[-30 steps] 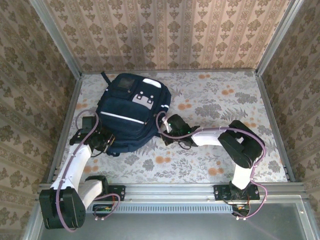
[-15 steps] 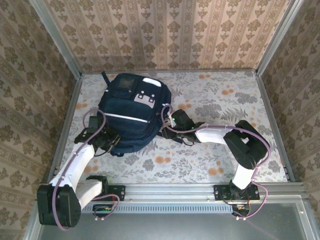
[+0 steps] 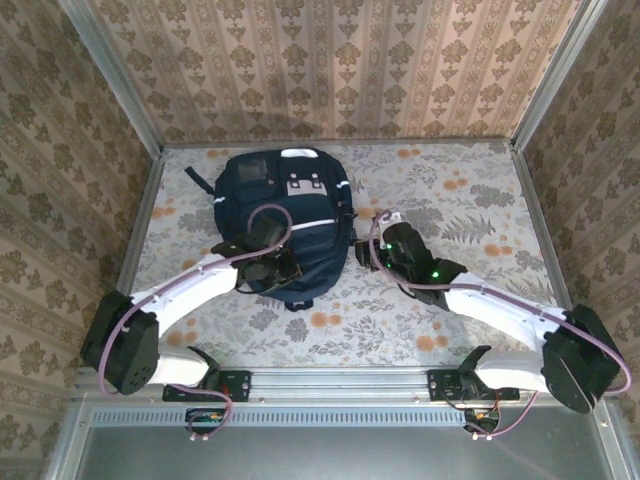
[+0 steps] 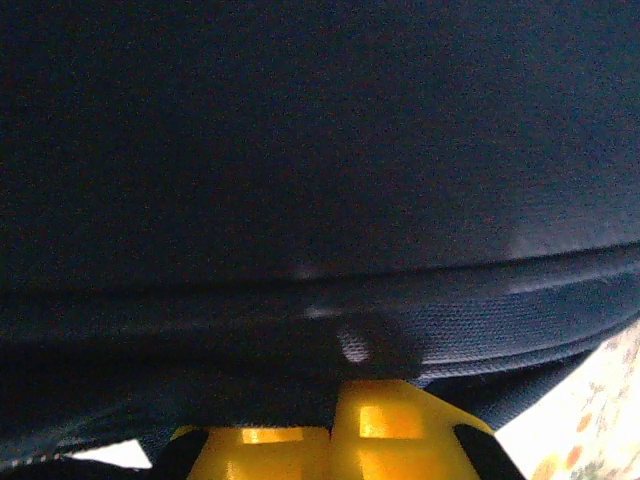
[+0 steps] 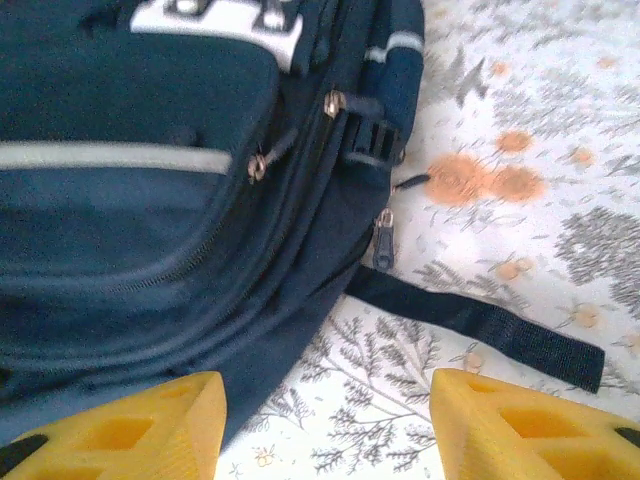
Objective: Pack books, pencil case, and school supplies into a backpack
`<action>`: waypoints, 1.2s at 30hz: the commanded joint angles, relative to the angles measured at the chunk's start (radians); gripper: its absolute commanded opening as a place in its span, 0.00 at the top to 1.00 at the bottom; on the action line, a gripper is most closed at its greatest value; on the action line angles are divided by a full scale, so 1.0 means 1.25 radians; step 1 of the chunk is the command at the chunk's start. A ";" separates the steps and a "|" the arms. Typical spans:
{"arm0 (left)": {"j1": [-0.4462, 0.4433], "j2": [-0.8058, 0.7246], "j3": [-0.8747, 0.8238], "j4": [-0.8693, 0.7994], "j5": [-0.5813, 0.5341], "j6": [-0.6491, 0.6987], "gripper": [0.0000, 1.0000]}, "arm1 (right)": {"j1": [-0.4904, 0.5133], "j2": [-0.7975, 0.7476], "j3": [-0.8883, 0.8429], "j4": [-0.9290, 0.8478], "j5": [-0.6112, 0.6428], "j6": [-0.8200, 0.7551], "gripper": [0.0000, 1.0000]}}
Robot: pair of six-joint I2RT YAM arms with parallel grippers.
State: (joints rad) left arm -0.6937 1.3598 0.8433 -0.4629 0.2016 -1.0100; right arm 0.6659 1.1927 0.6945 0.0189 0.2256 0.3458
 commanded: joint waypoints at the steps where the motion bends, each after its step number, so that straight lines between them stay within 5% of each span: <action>1: -0.061 0.024 0.051 -0.032 0.093 0.097 1.00 | -0.011 -0.046 -0.035 0.003 0.036 -0.015 0.42; 11: -0.141 0.031 0.070 -0.096 0.201 0.171 0.97 | -0.022 -0.107 -0.073 0.024 0.022 -0.025 0.41; 20: -0.133 -0.045 0.077 -0.038 0.157 0.294 0.24 | -0.023 -0.151 -0.058 -0.024 0.008 -0.041 0.23; 21: -0.126 -0.069 0.067 -0.018 0.149 0.315 0.04 | -0.023 -0.160 -0.052 -0.040 0.012 -0.042 0.13; 22: -0.117 -0.100 0.052 0.008 0.139 0.328 0.00 | -0.024 -0.172 -0.048 -0.051 0.008 -0.050 0.00; 25: -0.045 -0.190 0.010 0.087 0.145 0.365 0.00 | -0.024 -0.213 -0.044 -0.054 -0.007 -0.076 0.00; 30: 0.118 -0.260 0.066 0.004 -0.154 0.409 0.00 | -0.026 -0.263 -0.064 0.049 0.132 -0.109 0.00; 36: 0.184 -0.280 -0.076 0.363 -0.456 0.684 0.00 | -0.078 -0.152 -0.011 0.202 0.279 -0.243 0.00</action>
State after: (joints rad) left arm -0.4793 1.0039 0.8246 -0.2279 -0.1043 -0.3515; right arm 0.6075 0.9527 0.6357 0.1539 0.4309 0.1246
